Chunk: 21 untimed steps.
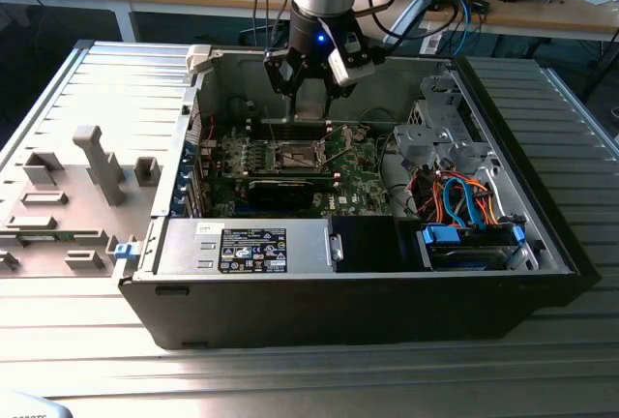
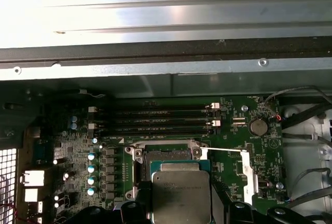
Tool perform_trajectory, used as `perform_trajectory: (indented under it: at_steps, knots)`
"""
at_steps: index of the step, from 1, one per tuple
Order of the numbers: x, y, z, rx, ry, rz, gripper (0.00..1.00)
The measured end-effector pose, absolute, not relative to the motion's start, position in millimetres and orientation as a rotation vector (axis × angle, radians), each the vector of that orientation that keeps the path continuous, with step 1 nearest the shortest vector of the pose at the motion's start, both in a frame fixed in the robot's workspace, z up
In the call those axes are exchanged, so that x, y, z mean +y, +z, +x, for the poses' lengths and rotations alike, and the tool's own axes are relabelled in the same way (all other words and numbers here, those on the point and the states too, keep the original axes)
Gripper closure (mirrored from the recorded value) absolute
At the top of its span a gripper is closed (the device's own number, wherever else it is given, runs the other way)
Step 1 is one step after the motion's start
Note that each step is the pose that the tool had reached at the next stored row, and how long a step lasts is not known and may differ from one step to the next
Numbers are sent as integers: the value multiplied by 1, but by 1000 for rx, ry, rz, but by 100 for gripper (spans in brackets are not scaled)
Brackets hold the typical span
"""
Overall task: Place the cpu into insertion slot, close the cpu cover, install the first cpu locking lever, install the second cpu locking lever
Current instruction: 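Place the cpu into insertion slot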
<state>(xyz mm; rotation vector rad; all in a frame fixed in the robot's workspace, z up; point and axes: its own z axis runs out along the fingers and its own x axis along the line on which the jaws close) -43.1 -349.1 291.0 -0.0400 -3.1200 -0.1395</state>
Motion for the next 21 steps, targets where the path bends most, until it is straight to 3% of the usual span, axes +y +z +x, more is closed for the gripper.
perform_trajectory:
  at_steps: [21]
  knots:
    - [-349,282,-43,-3120,-140,-40,46]
